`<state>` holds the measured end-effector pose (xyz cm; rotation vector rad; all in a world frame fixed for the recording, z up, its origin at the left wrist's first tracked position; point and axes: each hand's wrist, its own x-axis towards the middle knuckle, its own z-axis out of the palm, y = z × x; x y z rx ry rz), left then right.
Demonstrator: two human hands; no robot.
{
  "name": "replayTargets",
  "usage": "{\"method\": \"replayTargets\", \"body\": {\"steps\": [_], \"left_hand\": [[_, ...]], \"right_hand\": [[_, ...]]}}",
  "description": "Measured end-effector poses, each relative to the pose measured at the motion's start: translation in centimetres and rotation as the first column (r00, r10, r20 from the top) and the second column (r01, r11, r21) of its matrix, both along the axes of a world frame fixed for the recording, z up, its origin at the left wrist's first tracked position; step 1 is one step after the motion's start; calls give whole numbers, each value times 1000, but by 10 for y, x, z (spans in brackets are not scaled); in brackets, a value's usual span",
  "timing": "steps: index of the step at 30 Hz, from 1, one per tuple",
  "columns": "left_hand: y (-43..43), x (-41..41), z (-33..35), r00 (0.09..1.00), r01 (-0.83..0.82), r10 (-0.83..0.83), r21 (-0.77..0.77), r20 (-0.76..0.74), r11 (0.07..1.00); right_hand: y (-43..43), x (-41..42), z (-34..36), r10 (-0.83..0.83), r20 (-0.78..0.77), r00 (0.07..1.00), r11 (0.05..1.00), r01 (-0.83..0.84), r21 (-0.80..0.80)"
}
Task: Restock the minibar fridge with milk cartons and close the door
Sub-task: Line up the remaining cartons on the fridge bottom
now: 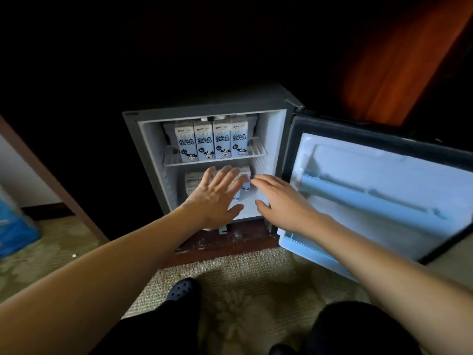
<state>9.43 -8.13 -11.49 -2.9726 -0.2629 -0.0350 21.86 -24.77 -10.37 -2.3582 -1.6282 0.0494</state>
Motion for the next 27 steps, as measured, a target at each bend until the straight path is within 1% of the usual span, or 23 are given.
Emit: {"method": "replayTargets", "body": {"steps": [5,7,10,15,17,21,25,27], "left_hand": [[-79,-13,48,989,127,-119,-86,91,988],[-108,-12,64,976,183,-168,-107,136,977],[-149,-5,84,949,274,-250,-110,193,955],[-227,9,100,879,434,-404,-77,252,897],[-261,15,101,857,484,-449,-100,253,869],[-333,26,92,858,507,-455,-256,236,823],[-406,26,60,839,542,-514,-355,178,762],[-438,25,39,838,533,-530,-393,126,749]], "right_hand": [[-93,-15,45,-129,-47,991,984,133,116],[-132,-18,60,-163,-17,986,977,164,136],[-194,-19,72,-244,31,969,962,237,133],[-293,-33,84,-383,20,924,916,376,139],[-328,-43,80,-440,-9,898,890,438,126],[-398,-62,60,-556,-65,829,825,560,83],[-459,-83,24,-669,-105,736,736,675,50],[-487,-90,1,-705,-124,698,702,712,16]]}}
